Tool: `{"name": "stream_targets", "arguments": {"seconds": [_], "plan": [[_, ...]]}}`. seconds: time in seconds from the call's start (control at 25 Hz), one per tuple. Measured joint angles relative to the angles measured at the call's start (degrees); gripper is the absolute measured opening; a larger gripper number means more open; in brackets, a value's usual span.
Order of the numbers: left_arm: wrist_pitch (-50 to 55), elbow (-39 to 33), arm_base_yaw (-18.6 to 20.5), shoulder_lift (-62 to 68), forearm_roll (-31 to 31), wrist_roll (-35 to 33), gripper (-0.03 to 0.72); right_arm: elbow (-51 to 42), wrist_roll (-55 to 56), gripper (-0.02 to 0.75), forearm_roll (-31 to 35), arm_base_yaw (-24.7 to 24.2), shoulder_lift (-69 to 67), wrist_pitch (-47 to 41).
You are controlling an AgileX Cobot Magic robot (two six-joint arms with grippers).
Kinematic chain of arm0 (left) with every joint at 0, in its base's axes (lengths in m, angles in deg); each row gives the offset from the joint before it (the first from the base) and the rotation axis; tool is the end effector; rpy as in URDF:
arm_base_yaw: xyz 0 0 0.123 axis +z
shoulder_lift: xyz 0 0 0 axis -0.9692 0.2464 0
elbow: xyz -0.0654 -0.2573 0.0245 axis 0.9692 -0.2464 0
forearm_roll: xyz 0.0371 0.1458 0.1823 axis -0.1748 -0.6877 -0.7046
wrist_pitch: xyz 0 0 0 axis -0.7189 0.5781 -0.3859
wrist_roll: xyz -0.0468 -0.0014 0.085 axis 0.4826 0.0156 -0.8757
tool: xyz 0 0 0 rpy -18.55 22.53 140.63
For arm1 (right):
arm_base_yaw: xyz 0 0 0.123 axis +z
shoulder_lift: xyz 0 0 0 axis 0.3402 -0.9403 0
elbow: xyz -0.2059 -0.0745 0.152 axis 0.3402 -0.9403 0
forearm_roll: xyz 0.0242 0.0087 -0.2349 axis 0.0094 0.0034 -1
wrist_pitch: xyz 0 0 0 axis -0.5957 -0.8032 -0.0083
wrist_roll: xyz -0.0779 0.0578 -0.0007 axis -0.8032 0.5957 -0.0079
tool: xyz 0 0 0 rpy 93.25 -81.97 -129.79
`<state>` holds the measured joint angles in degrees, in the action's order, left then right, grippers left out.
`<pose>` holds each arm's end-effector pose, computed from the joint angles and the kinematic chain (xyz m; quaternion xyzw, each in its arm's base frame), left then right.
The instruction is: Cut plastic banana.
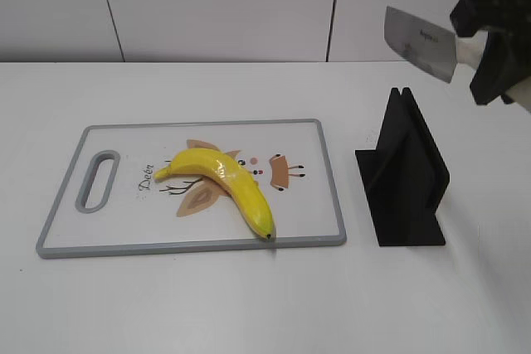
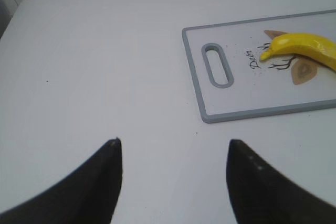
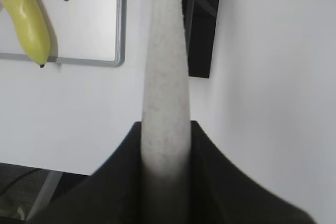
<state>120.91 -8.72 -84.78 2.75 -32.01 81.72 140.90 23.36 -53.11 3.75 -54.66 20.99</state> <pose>0.0042 -0.0021 0.2617 0.1261 0.8525 -0.0140 0.5070 0.2391 0.1104 0.3076 -0.0612 0.9855 0.0795 0.1371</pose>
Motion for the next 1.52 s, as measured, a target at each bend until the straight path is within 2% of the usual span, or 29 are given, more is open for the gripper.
{"name": "stream_targets", "arguments": {"seconds": [0.28, 0.56, 0.72, 0.92, 1.16, 1.28, 1.52], "plan": [[0.0, 0.0, 0.0, 0.0, 0.16, 0.0, 0.585, 7.19, 0.0, 0.169, -0.59, 0.0, 0.99, -0.95], [-0.66, 0.94, 0.0, 0.0, 0.82, 0.0, 0.585, 8.27, -3.67, 0.169, -0.51, 0.0, 1.1, -1.26], [-2.22, 5.66, 0.0, 3.89, 1.06, 0.0, 0.585, 8.27, -10.76, 0.169, -0.07, 0.0, 1.1, -1.26], [-5.83, 12.58, 0.0, 14.7, 1.06, -0.73, 0.585, 8.27, -19.78, 0.169, -0.07, 0.0, -0.19, -1.33], [-12.47, 20.95, 0.0, 30.74, 5.63, -10.34, 0.585, 9.52, -30.92, 0.169, 0.56, 0.0, -3.65, -1.47], [-12.9, 25.49, 0.0, 39.05, 9.24, -17.54, 0.585, 11.37, -38.59, 0.169, 2.83, 0.0, -5.13, -1.52], [-9.99, 35.98, -0.39, 54.7, 17.63, -36.53, 0.586, 16.56, -50.17, 0.169, 7.76, 0.0, -10.32, -1.58]]}}
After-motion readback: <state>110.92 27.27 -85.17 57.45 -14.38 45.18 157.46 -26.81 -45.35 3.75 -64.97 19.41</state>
